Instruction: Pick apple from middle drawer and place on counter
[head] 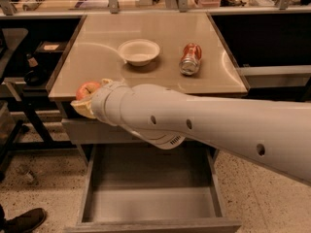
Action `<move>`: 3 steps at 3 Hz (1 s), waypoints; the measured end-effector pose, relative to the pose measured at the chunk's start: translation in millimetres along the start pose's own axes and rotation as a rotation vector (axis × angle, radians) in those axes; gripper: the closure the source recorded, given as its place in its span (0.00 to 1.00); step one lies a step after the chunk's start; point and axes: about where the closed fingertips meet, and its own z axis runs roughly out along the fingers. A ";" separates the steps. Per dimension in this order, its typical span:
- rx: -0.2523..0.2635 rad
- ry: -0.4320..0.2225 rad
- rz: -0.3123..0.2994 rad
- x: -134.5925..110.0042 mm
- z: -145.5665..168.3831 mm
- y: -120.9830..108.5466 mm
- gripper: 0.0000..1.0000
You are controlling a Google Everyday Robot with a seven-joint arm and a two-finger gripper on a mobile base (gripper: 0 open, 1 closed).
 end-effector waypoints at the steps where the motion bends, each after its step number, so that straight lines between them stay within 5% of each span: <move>1: 0.002 -0.012 -0.007 -7.3 -0.2 -1.5 1.00; 3: -0.023 -0.053 0.003 -37.3 26.5 -36.8 1.00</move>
Offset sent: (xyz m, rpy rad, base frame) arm 0.0583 0.0058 0.0396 0.0630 -0.0312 0.0291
